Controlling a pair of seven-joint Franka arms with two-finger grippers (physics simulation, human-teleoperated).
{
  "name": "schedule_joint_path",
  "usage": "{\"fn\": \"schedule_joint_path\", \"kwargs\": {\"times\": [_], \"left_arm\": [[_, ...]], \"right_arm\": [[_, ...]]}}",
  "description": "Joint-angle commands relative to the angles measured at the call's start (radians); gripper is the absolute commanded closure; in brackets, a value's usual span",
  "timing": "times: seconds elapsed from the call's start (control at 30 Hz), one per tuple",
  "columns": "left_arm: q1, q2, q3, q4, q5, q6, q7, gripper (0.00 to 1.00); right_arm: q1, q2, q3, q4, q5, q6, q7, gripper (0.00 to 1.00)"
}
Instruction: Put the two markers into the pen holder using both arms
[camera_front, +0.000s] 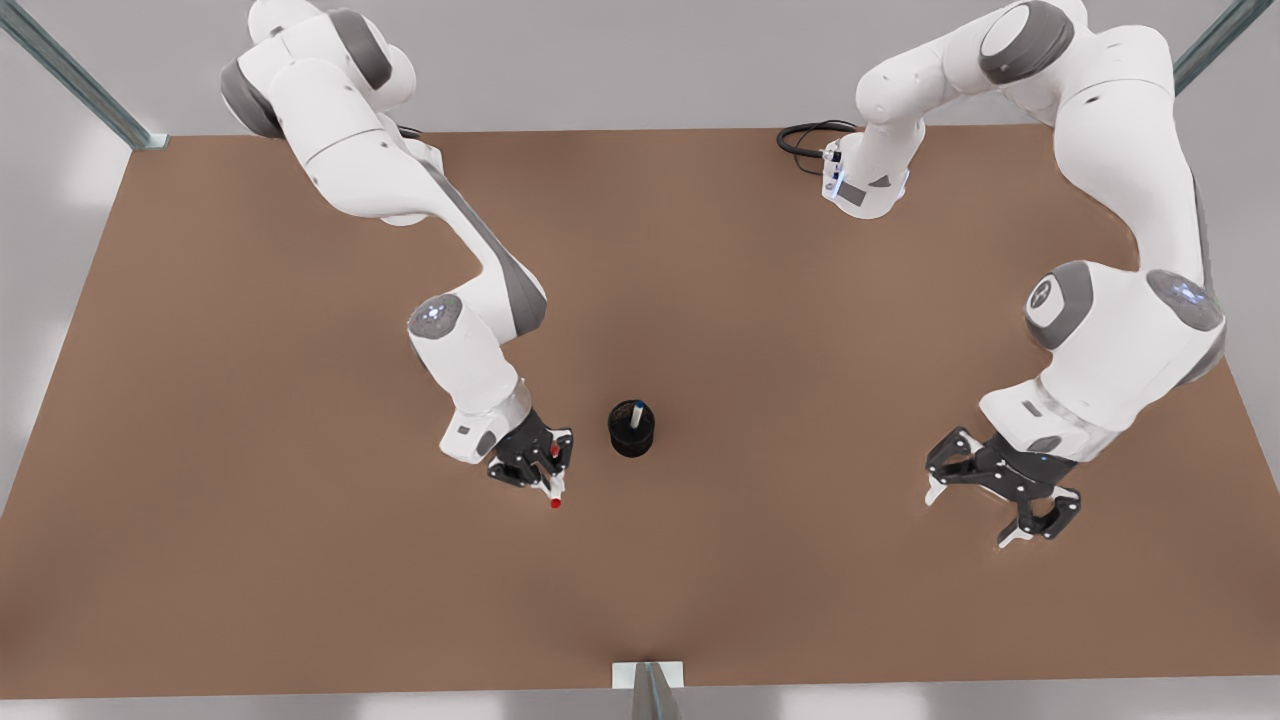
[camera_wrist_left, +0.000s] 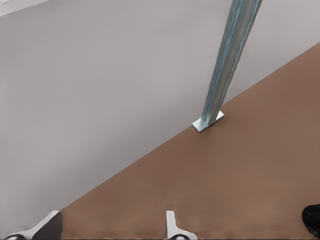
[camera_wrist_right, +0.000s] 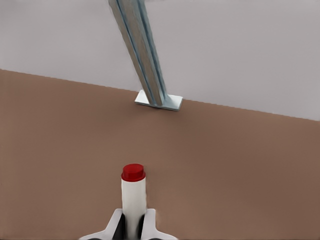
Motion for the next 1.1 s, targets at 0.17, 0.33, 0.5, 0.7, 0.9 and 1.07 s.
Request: {"fn": "schedule_joint_path", "kwargs": {"times": [0.17,0.33,0.5,0.7,0.9,1.07], "left_arm": [[-0.364,-0.34,0.625,-0.254,-0.325,-0.482,-0.342,0.0],[-0.35,-0.3,0.628,-0.255,-0.327,-0.475,-0.342,0.0],[-0.346,-0.292,0.628,-0.255,-0.327,-0.475,-0.341,0.0],[-0.346,-0.284,0.628,-0.254,-0.327,-0.469,-0.341,0.0],[-0.346,-0.284,0.628,-0.255,-0.33,-0.462,-0.342,0.0],[-0.349,-0.284,0.628,-0.255,-0.33,-0.462,-0.342,0.0]], "right_arm": [[0.079,-0.016,0.034,-0.193,-0.009,0.659,0.013,0.72],[0.116,-0.052,0.037,-0.284,-0.01,0.75,0.013,0.72],[0.151,0.005,0.021,-0.264,-0.055,0.75,0.002,0.72],[0.165,0.034,0.004,-0.269,-0.081,0.75,0.002,0.72],[0.169,0.059,-0.008,-0.275,-0.096,0.751,0.002,0.72],[0.165,0.062,-0.009,-0.292,-0.108,0.751,0.002,0.72]]}}
